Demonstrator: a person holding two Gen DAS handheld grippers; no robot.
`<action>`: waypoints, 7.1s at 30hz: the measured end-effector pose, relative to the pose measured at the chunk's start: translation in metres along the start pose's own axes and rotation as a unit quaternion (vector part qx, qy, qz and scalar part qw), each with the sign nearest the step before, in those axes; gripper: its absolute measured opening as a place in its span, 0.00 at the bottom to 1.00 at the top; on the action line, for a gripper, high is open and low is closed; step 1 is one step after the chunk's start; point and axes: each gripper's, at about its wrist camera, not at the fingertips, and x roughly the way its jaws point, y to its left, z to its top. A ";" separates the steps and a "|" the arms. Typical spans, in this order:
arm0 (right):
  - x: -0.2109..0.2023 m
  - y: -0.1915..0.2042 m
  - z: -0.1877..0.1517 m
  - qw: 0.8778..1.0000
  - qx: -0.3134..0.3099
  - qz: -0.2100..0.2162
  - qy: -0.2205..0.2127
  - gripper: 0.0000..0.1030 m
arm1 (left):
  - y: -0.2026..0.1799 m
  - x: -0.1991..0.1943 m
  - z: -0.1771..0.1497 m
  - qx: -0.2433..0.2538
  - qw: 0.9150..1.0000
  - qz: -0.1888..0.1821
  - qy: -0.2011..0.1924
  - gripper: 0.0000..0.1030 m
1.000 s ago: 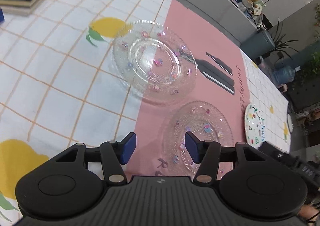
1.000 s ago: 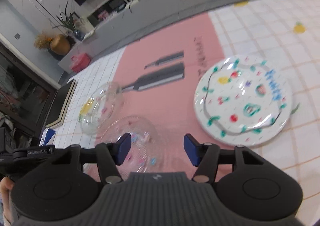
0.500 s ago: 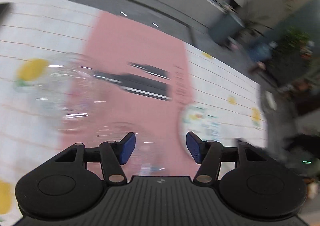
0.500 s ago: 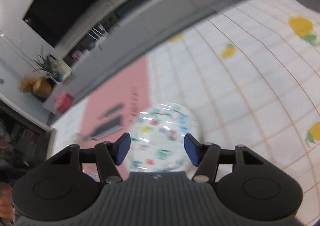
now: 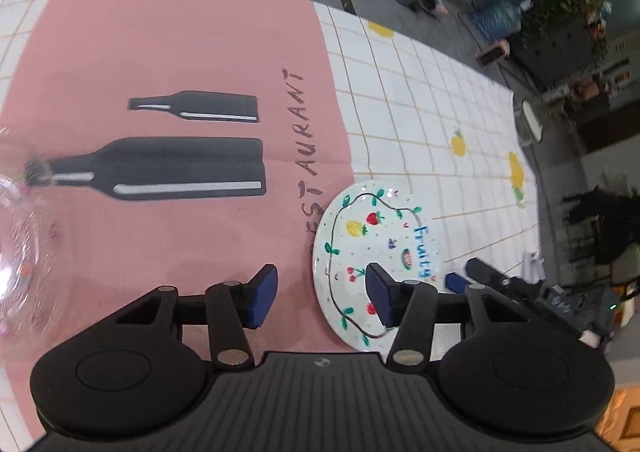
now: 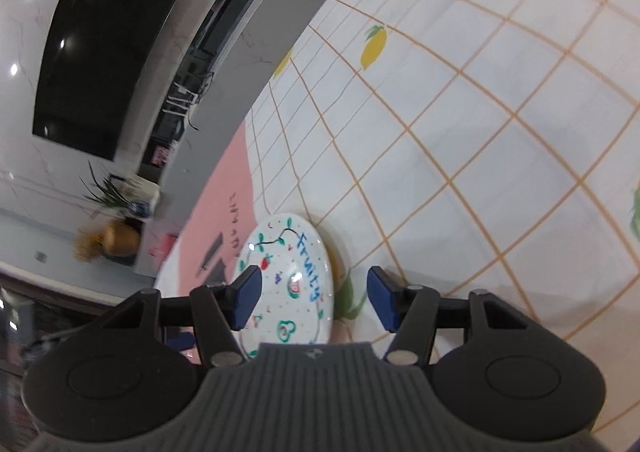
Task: Organize plates and bowls
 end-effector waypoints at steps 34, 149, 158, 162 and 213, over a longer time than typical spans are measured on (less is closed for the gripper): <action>0.001 -0.017 -0.010 0.995 0.076 0.056 0.027 0.03 | 0.013 0.018 -0.012 -0.106 0.993 -0.042 -0.001 0.13; -0.074 0.194 -0.152 0.927 -0.287 -0.237 -0.038 0.86 | 0.019 -0.189 -0.175 0.022 0.960 0.173 -0.217 0.57; 0.013 0.265 -0.170 0.908 -0.347 -0.235 0.014 0.86 | 0.074 -0.188 -0.169 -0.072 0.963 0.138 -0.222 0.58; 0.049 0.259 -0.172 0.931 -0.304 -0.195 0.050 0.86 | 0.096 -0.181 -0.166 -0.113 0.965 0.053 -0.230 0.67; 0.112 0.125 -0.130 0.981 -0.126 -0.026 0.148 0.21 | 0.195 -0.069 -0.160 -0.257 0.945 -0.109 -0.172 0.14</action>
